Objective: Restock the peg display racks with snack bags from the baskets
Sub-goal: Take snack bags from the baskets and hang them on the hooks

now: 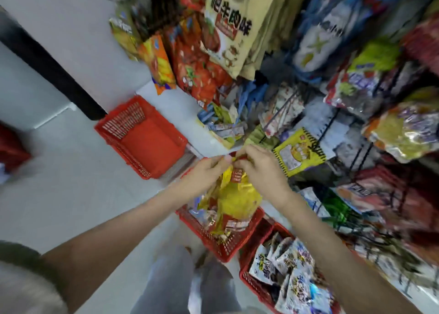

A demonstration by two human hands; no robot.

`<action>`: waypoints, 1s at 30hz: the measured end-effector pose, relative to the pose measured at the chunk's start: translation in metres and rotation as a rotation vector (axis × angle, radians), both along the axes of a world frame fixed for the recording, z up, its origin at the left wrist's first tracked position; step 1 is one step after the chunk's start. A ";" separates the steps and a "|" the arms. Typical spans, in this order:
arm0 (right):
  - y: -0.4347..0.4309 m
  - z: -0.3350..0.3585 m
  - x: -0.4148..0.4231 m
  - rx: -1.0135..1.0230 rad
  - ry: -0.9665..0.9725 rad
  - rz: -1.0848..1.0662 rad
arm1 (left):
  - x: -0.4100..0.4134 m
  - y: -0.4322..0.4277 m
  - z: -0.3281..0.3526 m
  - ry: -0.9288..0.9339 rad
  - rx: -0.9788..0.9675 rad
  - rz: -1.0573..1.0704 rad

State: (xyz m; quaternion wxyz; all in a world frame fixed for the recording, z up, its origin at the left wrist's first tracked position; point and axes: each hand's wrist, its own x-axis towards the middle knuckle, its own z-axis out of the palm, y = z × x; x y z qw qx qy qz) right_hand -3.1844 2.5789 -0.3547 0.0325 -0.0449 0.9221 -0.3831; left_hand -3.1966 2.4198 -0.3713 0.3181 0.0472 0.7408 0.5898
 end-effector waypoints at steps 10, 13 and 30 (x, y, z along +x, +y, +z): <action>-0.074 0.147 -0.074 0.132 0.267 0.064 | -0.074 -0.077 0.127 0.232 0.106 0.201; -0.093 0.186 -0.103 0.235 0.248 -0.011 | -0.116 -0.108 0.165 0.281 0.179 0.141; -0.132 0.349 -0.139 0.235 0.313 -0.238 | -0.226 -0.157 0.309 0.721 0.273 0.158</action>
